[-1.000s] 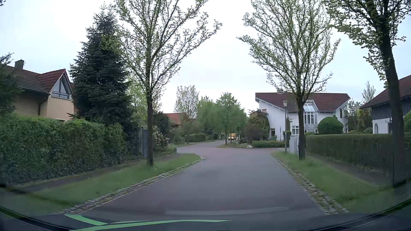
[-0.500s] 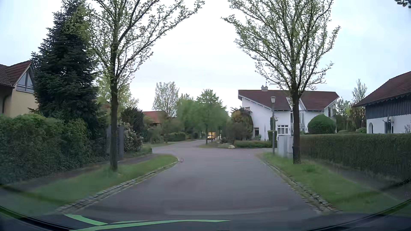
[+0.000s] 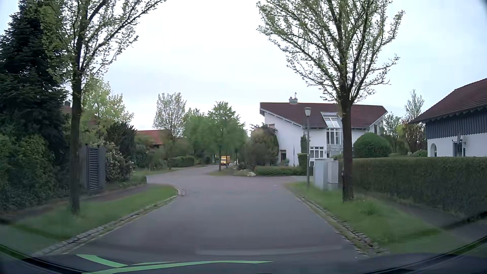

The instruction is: Follow the waypoints while adhering to traffic rules and regulations

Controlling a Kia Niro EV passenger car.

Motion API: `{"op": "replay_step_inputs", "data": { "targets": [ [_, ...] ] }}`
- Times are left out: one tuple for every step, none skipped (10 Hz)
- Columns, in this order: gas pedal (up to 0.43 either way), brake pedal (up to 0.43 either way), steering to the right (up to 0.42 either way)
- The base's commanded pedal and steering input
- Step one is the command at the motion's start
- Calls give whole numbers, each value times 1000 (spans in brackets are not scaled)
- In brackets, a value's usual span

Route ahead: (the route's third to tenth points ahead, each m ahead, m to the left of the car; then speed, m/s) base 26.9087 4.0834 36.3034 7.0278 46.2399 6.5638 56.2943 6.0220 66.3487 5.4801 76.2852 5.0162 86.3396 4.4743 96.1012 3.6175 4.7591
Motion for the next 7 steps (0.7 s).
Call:
{"op": "replay_step_inputs", "data": {
  "targets": [
    [47,0,109],
    [39,0,96],
    [28,0,85],
    [8,0,74],
    [0,0,65],
    [0,0,50],
    [0,0,40]
  ]
}}
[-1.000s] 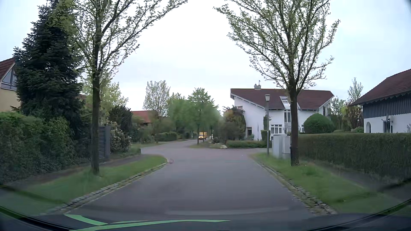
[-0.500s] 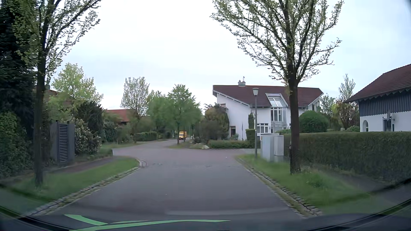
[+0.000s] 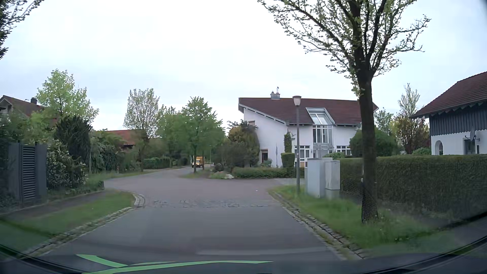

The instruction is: Follow the waypoints while adhering to traffic rules and regulations

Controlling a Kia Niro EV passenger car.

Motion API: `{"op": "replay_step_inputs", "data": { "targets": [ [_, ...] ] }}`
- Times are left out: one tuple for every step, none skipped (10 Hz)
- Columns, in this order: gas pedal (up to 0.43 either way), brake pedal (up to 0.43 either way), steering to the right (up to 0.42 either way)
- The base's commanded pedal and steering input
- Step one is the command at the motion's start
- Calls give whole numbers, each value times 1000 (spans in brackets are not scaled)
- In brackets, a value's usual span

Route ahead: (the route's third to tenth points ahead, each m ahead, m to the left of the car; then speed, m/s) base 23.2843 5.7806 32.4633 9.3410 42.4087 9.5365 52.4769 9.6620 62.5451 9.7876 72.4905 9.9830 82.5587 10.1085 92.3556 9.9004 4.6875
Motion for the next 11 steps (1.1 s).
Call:
{"op": "replay_step_inputs", "data": {
  "targets": [
    [0,0,28],
    [0,0,16],
    [0,0,4],
    [0,0,-5],
    [0,0,-14],
    [0,0,-19],
    [0,0,-23],
    [0,0,-25],
    [0,0,-25],
    [0,0,-25],
    [0,0,-26]
  ]
}}
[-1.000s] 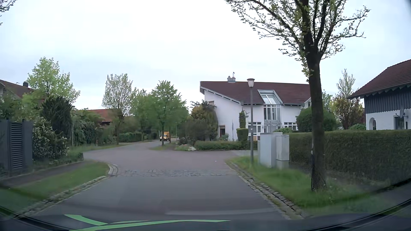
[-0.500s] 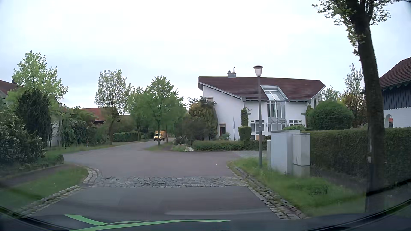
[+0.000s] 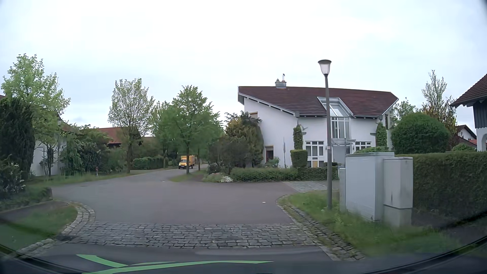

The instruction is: Follow the waypoints while adhering to traffic rules and regulations

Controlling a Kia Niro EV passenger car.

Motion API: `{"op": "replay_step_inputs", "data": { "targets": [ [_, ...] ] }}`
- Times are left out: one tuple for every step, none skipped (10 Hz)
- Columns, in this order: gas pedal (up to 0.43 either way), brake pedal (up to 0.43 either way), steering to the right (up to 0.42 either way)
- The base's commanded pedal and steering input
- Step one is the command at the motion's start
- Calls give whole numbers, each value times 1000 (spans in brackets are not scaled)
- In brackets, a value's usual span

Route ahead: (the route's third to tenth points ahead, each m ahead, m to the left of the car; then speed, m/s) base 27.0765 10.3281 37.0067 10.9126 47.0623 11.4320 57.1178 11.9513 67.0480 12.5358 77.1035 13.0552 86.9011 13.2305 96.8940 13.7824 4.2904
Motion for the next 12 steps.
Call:
{"op": "replay_step_inputs", "data": {
  "targets": [
    [0,0,-29],
    [0,0,-33],
    [0,0,-38],
    [0,0,-45],
    [0,0,-53],
    [0,0,-61],
    [0,0,-67],
    [0,0,-76],
    [0,0,-82],
    [0,0,-87],
    [0,0,-96],
    [0,0,-109]
  ]
}}
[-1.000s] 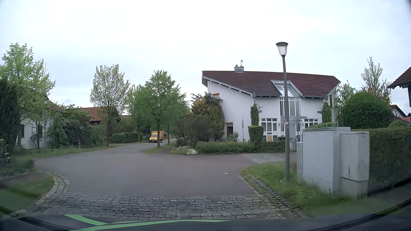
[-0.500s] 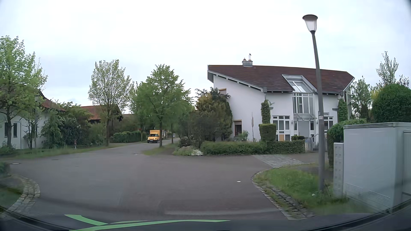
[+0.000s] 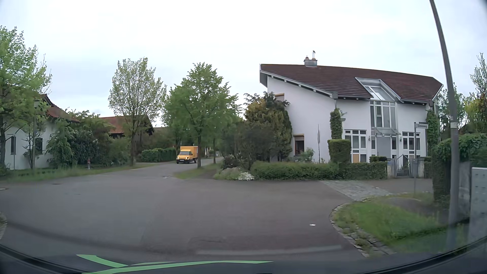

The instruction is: Follow the waypoints while adhering to traffic rules and regulations

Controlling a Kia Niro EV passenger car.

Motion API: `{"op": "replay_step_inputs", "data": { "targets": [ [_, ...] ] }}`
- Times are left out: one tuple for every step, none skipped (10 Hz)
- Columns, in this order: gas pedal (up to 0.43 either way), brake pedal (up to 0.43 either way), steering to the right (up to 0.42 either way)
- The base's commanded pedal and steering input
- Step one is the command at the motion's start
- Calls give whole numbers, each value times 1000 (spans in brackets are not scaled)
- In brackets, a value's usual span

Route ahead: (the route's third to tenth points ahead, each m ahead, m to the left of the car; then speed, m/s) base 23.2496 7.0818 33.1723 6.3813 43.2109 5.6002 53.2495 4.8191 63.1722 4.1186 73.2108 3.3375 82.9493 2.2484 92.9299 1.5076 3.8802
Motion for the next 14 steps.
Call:
{"op": "replay_step_inputs", "data": {
  "targets": [
    [0,0,-126],
    [0,0,-139],
    [0,0,-152],
    [0,0,-157],
    [39,0,-158],
    [39,0,-160],
    [39,0,-163],
    [47,0,-174],
    [47,0,-182],
    [47,0,-184],
    [47,0,-184],
    [47,0,-184],
    [47,0,-184],
    [47,0,-184]
  ]
}}
